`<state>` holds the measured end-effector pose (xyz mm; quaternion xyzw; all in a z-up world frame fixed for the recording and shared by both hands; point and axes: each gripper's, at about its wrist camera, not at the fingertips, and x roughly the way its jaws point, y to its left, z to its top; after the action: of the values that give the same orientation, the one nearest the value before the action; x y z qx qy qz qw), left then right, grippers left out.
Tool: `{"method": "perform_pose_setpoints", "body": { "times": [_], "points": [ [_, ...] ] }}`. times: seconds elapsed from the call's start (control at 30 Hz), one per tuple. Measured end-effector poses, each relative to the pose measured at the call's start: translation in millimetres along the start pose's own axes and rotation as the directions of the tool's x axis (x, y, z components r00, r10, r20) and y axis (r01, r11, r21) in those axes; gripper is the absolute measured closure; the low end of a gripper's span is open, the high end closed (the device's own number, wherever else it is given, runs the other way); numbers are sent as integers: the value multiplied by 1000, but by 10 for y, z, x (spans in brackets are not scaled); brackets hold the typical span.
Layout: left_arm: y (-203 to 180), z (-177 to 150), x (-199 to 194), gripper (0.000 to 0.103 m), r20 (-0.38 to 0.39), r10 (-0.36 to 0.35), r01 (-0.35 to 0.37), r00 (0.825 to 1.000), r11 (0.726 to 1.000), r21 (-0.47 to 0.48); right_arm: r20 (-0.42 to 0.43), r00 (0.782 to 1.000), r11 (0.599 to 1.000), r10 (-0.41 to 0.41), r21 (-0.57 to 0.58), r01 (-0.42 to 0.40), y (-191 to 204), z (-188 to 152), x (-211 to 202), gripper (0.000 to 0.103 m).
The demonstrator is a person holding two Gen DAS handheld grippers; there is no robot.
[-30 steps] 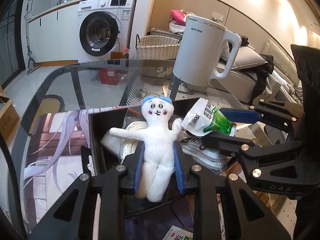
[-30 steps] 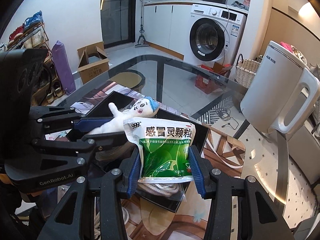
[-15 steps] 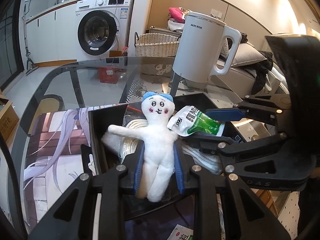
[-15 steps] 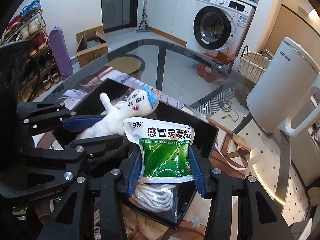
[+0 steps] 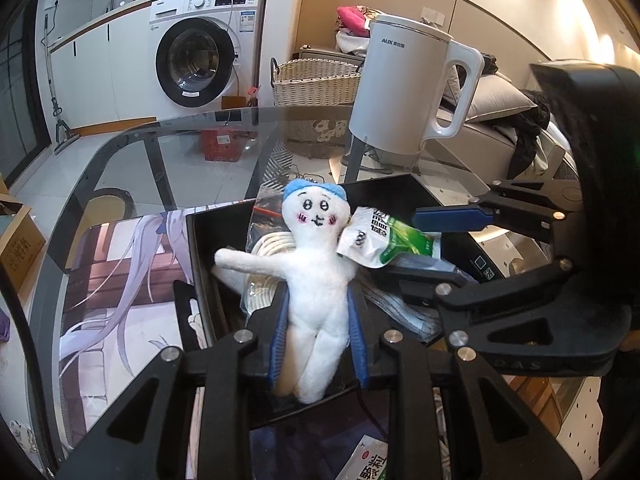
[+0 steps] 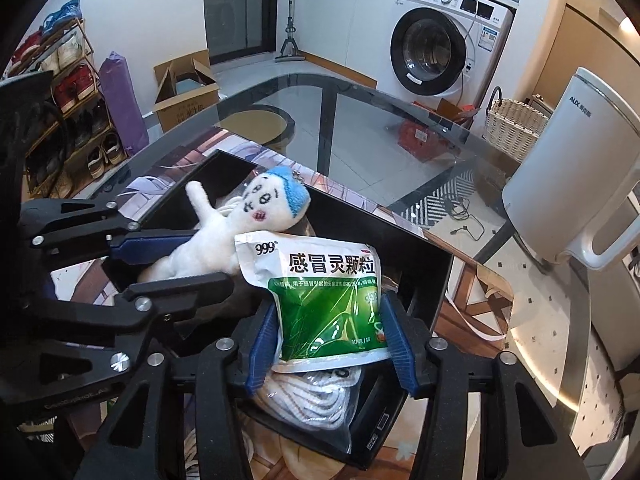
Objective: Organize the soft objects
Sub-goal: 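Open both tools to drop the doll and packet into the black box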
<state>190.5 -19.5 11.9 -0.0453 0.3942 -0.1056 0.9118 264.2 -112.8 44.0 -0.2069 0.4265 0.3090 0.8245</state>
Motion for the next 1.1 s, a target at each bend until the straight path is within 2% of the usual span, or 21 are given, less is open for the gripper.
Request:
{"method": "perform_pose_setpoints", "body": {
  "times": [0.07,0.17,0.27,0.37,0.4,0.47,0.57,0.6,0.63,0.73,0.8,1.1],
  "points": [
    [8,3,3,77,4,3,-3,1000,1000,-5,12,1000,1000,-21,-2,21,14,-19,-68,44],
    [5,-3,-5,76,9,5,-5,1000,1000,-12,42,999,1000,-6,0,6,-1,-60,-191,36],
    [6,-15,-34,70,17,-8,8,1000,1000,-27,64,998,1000,-27,5,27,8,-98,-302,31],
    [-16,-23,-79,55,32,1,0,999,1000,-29,88,996,999,-33,14,32,-4,-148,-421,28],
    [-23,-26,-105,47,41,9,-8,999,999,-31,95,995,999,-35,20,33,-15,-166,-455,27],
    [-21,-34,-159,46,52,15,-13,999,999,-39,110,993,999,-35,33,32,-37,-214,-522,21],
    [-2,-41,-241,40,67,16,-13,998,999,-41,133,991,998,-32,57,25,-55,-281,-606,18],
    [-1,-49,-275,25,72,18,-15,997,999,-40,140,990,998,-31,64,22,-64,-302,-634,17],
    [1,-66,-308,15,81,13,-10,997,999,-41,152,988,997,-28,74,17,-82,-323,-668,14],
    [-9,-109,-449,3,122,5,-1,993,999,-36,192,981,994,-26,107,6,-99,-424,-804,4],
    [-25,-153,-536,0,143,4,-1,990,1000,-22,208,978,993,-15,122,-10,-99,-481,-873,1],
    [-36,-336,-739,0,169,39,-41,985,999,7,244,969,978,-18,206,-34,-62,-728,-1111,1]
  ]
}}
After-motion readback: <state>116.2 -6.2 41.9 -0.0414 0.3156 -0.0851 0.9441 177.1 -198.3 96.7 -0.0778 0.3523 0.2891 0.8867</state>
